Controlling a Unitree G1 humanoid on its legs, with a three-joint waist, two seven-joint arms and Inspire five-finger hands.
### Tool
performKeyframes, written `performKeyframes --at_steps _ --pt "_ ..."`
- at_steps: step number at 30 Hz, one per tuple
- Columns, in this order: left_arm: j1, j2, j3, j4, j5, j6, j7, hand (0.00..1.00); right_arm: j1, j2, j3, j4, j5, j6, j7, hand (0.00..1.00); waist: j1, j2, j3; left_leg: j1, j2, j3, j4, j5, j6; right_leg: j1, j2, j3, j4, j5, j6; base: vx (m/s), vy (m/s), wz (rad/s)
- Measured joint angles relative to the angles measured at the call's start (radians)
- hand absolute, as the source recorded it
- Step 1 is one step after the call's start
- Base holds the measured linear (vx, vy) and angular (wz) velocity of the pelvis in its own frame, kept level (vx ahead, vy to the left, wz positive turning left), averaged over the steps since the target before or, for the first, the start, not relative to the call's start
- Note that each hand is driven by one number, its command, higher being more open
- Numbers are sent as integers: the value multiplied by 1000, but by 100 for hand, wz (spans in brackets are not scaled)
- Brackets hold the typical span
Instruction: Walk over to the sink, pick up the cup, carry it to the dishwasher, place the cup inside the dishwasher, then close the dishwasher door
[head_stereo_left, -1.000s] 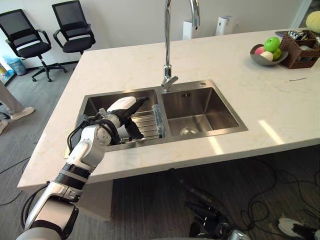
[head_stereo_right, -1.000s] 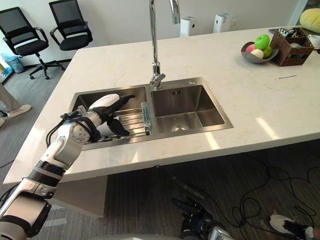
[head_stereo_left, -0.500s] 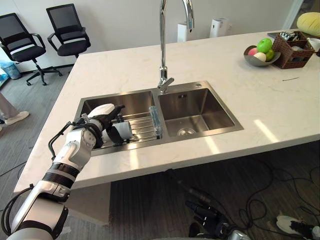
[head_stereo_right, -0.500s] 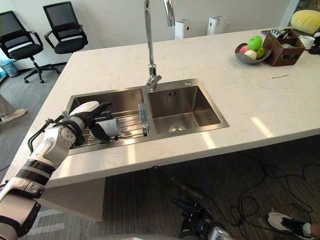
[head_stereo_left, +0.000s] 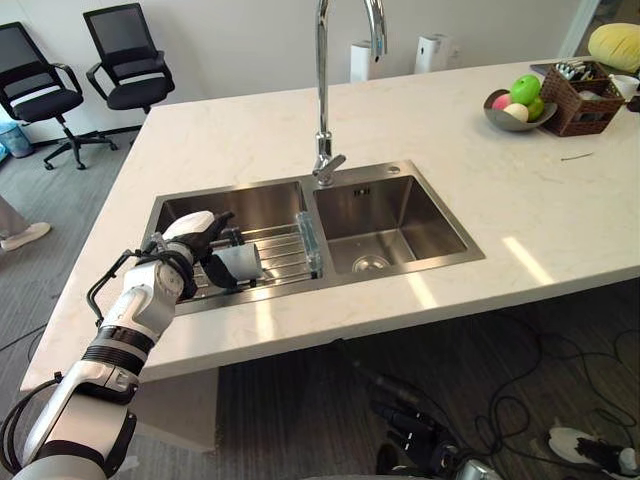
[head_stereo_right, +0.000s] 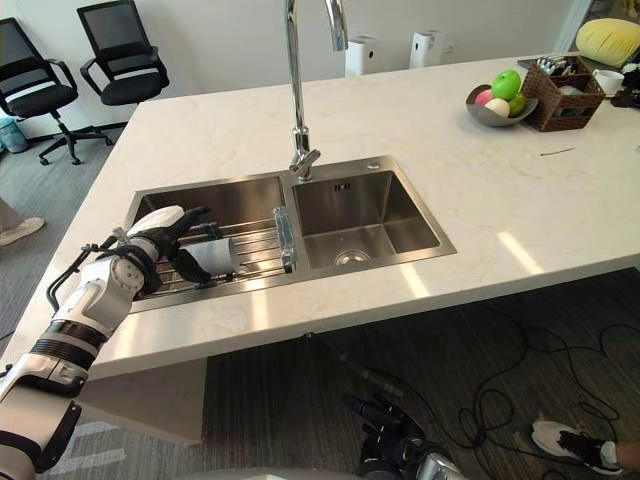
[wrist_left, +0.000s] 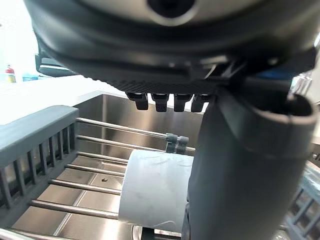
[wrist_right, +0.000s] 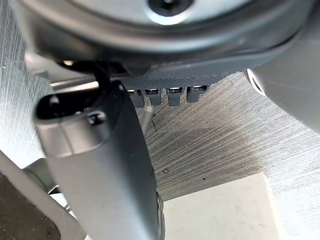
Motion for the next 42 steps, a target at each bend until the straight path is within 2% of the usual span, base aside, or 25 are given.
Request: performKeyframes --at_steps 4,14,25,42 --pt "0 -2 1 28 8 0 30 100 0 0 0 0 1 0 4 100 -1 0 0 3 0 6 1 -5 -1 0 1 6 0 -1 1 -1 0 -3" --pt "0 -7 20 68 44 -13 21 100 -2 0 -1 -2 8 0 9 100 -1 -8 12 7 0 19 10 -16 -1 -1 2 18 0 -1 3 -16 2 -3" --pt "-2 5 33 69 76 -53 -94 100 -2 -3 -4 -4 8 1 28 100 -13 -4 14 7 0 26 25 -29 0 1 1 22 0 -1 7 -11 1 -1" --pt "-19 26 34 92 76 -87 -210 100 -2 -17 -5 -22 8 12 47 100 -24 15 25 8 1 27 27 -30 -1 2 1 24 -1 -1 7 -21 -1 0"
